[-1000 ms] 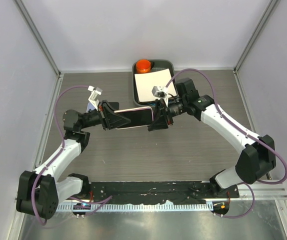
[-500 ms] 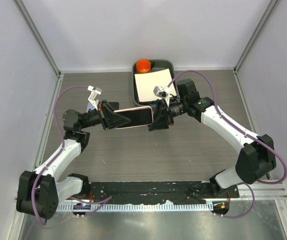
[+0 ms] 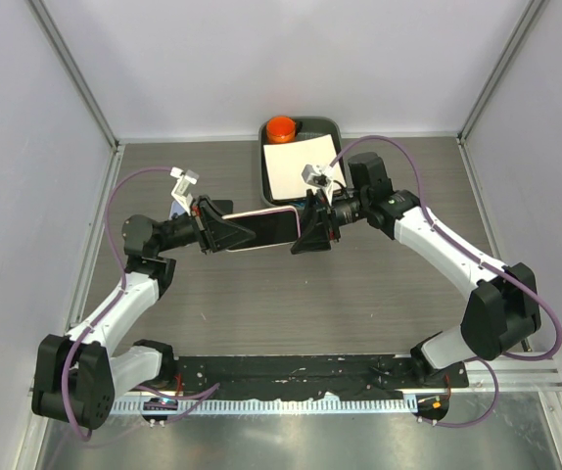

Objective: Take the phone out of the phone case
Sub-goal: Remove the phone case from the phone.

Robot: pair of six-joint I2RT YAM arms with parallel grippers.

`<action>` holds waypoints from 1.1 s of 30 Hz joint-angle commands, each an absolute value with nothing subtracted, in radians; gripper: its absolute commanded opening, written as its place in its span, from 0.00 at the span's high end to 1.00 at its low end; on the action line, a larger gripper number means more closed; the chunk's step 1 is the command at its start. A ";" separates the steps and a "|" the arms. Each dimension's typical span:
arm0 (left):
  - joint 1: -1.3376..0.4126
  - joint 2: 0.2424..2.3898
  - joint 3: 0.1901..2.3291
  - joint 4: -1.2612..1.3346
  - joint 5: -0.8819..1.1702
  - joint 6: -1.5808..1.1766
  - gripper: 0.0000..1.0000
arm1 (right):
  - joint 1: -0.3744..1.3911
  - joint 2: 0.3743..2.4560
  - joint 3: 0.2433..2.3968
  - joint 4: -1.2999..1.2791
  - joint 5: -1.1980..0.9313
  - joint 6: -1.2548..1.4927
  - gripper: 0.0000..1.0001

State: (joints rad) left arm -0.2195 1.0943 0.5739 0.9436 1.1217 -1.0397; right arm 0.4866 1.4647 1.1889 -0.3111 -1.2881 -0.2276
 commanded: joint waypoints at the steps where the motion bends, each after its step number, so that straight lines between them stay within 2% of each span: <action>1: -0.219 1.069 0.620 1.020 1.111 -1.045 1.00 | 0.480 1.430 1.181 -0.222 -1.312 -0.172 0.55; 12: -0.219 1.065 0.618 1.025 1.112 -1.049 1.00 | 0.476 1.427 1.169 -0.181 -1.345 -0.135 0.59; 20: -0.219 1.063 0.617 1.026 1.112 -1.049 1.00 | 0.469 1.413 1.146 -0.112 -1.404 -0.087 0.53; 24: -0.218 1.065 0.618 1.026 1.111 -1.051 1.00 | 0.468 1.410 1.140 -0.104 -1.404 -0.087 0.53; 33: -0.218 1.065 0.618 1.031 1.111 -1.054 1.00 | 0.468 1.405 1.124 -0.084 -1.362 -0.097 0.62</action>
